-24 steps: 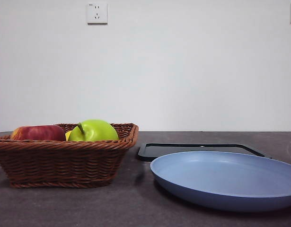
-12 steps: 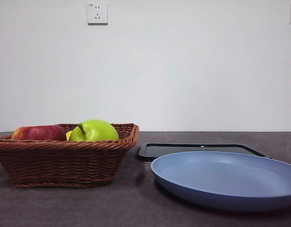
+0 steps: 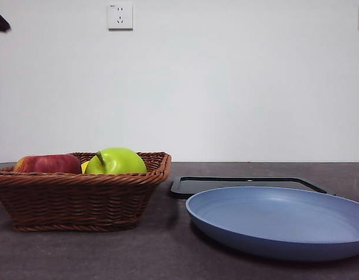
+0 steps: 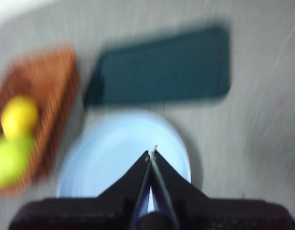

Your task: Take the lemon from the basket,put the lemon in the plate,hand out the plate

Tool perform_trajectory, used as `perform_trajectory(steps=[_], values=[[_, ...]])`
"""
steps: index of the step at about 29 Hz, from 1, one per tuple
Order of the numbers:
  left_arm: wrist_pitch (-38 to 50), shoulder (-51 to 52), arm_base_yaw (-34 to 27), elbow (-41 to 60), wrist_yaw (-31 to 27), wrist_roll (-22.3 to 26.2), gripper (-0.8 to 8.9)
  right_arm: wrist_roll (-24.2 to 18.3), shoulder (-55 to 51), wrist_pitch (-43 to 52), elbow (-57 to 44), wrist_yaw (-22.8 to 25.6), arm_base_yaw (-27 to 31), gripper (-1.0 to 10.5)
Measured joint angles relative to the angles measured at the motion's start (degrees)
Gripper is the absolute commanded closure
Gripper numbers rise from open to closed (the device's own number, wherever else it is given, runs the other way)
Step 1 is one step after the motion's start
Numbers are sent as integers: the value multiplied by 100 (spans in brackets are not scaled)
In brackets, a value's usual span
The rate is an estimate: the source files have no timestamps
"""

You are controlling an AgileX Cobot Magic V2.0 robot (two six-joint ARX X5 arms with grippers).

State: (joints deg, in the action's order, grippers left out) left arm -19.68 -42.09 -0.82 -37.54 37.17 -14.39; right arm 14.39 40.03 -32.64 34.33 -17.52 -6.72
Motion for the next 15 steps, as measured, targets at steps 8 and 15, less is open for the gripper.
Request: perform_trajectory(steps=[8, 15], values=[[-988, -920, 533, -750, 4, 540, 805, -411, 1731, -422, 28, -481, -2, 806], [-1032, -1010, 883, -750, -160, 608, 458, -435, 3005, -61, 28, -483, -48, 633]])
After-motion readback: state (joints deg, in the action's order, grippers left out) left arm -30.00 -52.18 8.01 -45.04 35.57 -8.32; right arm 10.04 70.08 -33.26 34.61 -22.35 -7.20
